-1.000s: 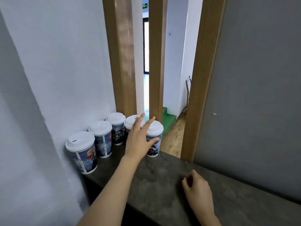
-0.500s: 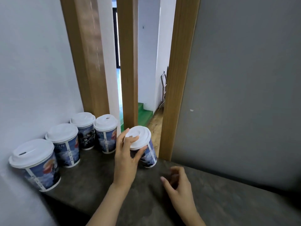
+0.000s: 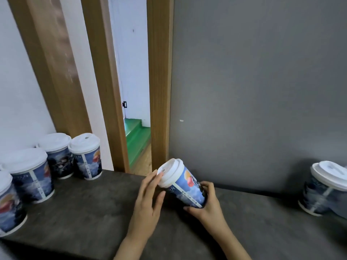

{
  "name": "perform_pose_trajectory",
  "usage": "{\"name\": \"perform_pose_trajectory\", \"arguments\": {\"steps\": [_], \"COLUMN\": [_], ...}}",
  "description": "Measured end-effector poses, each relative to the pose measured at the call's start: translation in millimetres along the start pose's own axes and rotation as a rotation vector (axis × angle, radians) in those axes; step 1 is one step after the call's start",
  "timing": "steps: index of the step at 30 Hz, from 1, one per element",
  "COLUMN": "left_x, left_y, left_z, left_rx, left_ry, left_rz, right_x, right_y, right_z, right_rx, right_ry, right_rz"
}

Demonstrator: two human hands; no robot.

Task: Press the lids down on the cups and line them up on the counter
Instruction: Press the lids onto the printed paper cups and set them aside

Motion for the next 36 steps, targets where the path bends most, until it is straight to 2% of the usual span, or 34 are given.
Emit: {"name": "perform_pose_trajectory", "arguments": {"steps": [7,12,16,25,28,31,36], "left_x": [-2.8,-7.8,-2.8,0.9,1.4,6.9,9.0], "left_y": [-1.2,-5.1,-3.7,-0.9,-0.7,-1.6,-2.4], "left_z": [10.7,9.7,6.5,7.8,5.1,7.2,1.0], "left_rx": [0.128,0.167,0.162,0.116,0.095,0.129,0.097], "left_ry": [0.033,0.029,0.013,0.048,0.042,0.017,0.0], "left_rz": [0.097,0.15,0.119,0.066,0.055,-0.012,-0.034], "right_x": [-12.9,-3.8,-3.0,-12.4,-7.9,-3.5,-2.8], "right_y": [-10.8,-8.5,-9.5,-14.4,-15.0,-16.8,-10.4], "right_z": [5.4,13.1,18.6,12.1,18.2,21.8,10.7], "right_rx": [0.046,0.161,0.312,0.325,0.352,0.292,0.029], "right_ry": [0.017,-0.012,-0.151,-0.159,-0.132,-0.031,0.223], "right_rz": [0.144,0.012,-0.071,0.038,-0.023,-0.044,0.055]}}
Point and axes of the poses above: each hand's wrist, its own y-axis towards the middle knuckle, its own x-axis out of the back of the hand, z = x × y, the point moved 7 cm from there along y, towards the middle knuckle, and after that the axes turned 10 degrees about -z, right-handed, at the moved point
